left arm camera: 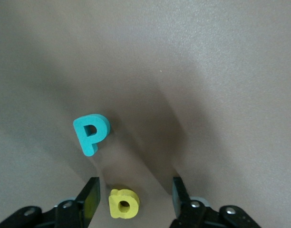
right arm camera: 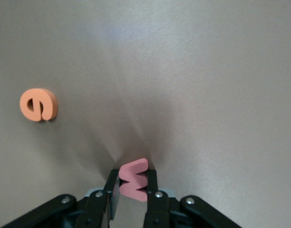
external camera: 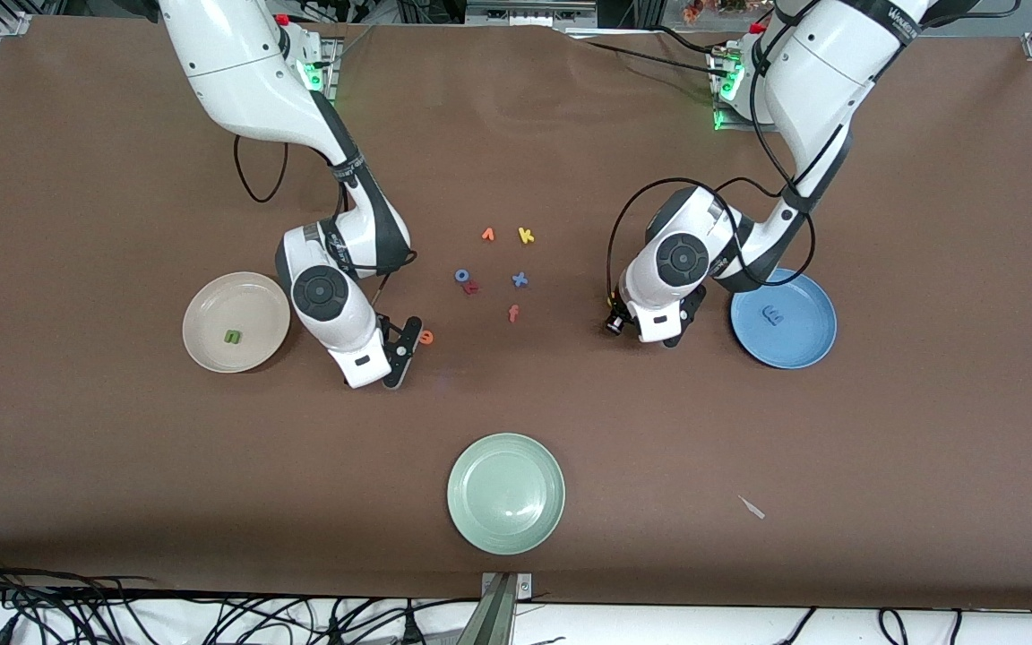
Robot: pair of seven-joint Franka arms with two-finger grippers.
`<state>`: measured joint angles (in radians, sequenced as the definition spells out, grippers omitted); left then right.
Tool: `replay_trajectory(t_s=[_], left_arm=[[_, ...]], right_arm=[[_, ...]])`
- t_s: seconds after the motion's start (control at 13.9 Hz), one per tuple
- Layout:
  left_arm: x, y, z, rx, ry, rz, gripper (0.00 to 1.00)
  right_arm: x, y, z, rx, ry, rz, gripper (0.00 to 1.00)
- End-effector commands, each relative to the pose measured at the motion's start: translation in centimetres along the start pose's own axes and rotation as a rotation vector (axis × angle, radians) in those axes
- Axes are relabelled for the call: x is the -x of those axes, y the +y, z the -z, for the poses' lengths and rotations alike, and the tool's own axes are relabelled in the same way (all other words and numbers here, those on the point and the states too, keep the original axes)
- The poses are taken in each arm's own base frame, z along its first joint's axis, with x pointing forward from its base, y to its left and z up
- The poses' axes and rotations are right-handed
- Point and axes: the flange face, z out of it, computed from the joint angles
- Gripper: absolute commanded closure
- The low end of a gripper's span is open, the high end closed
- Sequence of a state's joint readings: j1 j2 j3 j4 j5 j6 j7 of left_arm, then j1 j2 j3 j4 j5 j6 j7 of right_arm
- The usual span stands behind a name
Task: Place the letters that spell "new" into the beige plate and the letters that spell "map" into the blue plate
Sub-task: 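Grasp the pink w with the right gripper while the left gripper reaches the yellow d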
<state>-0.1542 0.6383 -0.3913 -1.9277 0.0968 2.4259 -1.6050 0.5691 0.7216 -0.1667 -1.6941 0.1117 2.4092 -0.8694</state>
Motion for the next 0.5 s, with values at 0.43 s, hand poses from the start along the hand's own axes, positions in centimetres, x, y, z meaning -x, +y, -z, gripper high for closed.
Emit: replay_trajectory(t_s=[0.43], left_arm=[[1.5,-1.3,-0.6,-0.027,0.021,0.027,0.33]], right_arm=[[7.7,7.1,3.9,-0.272,0.004,-0.262,1.0]])
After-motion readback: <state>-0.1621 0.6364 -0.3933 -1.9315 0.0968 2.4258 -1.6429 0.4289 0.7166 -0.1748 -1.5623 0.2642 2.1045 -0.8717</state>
